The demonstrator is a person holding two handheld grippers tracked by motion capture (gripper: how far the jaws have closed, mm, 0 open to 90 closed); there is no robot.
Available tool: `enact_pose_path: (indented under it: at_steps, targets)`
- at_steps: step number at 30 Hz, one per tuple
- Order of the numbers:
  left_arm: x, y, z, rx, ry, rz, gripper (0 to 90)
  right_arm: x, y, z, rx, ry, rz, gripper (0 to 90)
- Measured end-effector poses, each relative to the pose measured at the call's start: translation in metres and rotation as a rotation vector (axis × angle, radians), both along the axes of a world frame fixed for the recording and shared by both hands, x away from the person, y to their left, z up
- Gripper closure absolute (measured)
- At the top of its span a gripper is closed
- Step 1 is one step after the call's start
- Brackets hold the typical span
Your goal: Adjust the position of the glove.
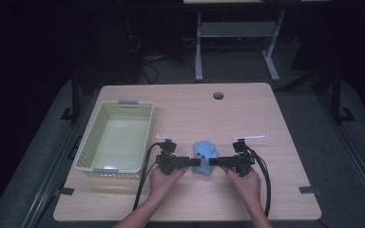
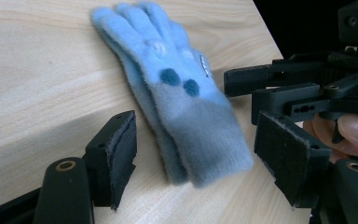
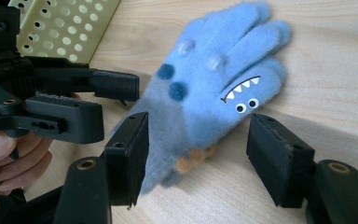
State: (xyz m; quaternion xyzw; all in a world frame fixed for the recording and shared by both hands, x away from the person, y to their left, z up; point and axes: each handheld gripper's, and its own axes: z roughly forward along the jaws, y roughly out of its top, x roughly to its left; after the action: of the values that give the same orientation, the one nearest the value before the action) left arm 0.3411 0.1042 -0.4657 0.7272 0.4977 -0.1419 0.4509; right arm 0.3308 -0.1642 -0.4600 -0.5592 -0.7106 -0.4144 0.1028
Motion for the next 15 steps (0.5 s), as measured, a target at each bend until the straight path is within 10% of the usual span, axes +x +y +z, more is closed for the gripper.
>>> enact_pose_path:
  at_steps: [15]
  targets:
    - [0.0013, -0.0006, -0.0084, -0.019, 0.071, -0.005, 34.8, -0.0036, 0.0048, -0.0076, 0.014, 0.036, 0.005, 45.3]
